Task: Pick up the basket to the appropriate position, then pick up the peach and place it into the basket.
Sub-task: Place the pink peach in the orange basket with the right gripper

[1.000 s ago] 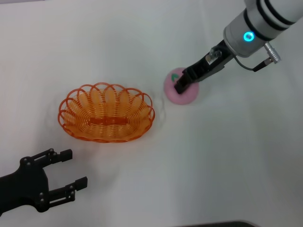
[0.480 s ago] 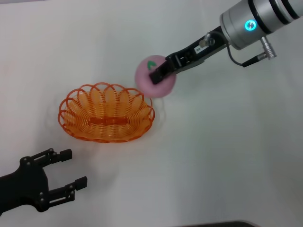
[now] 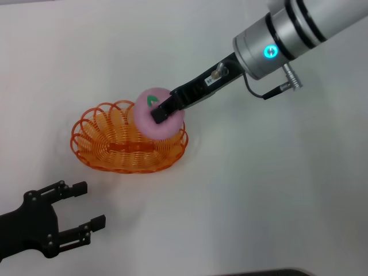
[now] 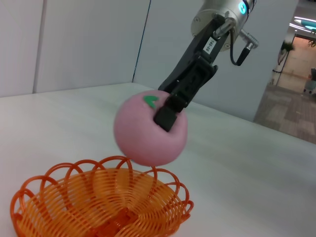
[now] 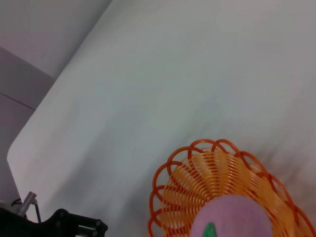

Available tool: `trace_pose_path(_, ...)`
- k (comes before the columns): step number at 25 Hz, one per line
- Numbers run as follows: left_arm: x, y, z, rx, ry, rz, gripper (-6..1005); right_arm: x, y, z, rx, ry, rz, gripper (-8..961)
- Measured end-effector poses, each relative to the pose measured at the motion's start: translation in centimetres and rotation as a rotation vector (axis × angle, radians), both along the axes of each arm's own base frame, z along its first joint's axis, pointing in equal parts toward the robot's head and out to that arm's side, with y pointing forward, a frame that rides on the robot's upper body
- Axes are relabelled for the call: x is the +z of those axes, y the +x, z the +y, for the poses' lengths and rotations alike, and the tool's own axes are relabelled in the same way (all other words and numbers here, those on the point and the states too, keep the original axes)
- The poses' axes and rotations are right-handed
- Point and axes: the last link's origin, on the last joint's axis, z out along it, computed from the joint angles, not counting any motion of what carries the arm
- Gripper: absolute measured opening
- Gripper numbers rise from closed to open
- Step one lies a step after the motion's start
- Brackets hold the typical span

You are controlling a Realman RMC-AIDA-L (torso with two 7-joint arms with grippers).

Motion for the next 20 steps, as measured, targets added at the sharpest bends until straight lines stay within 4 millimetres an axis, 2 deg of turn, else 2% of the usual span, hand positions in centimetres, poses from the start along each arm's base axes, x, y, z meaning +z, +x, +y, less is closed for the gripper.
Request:
trace_pose_path(7,0.01,-0.01,-0.05,-0.001,-0.002,0.001,779,-0.79,0.19,-0.1,0.017,-0.004,0.004,211)
trace_pose_path(20,0.04,-0.05,-0.13,0.01,-0.012,-0.003,779,-0.93,0.04,-0.09,0.02,-0.001,0.031,709)
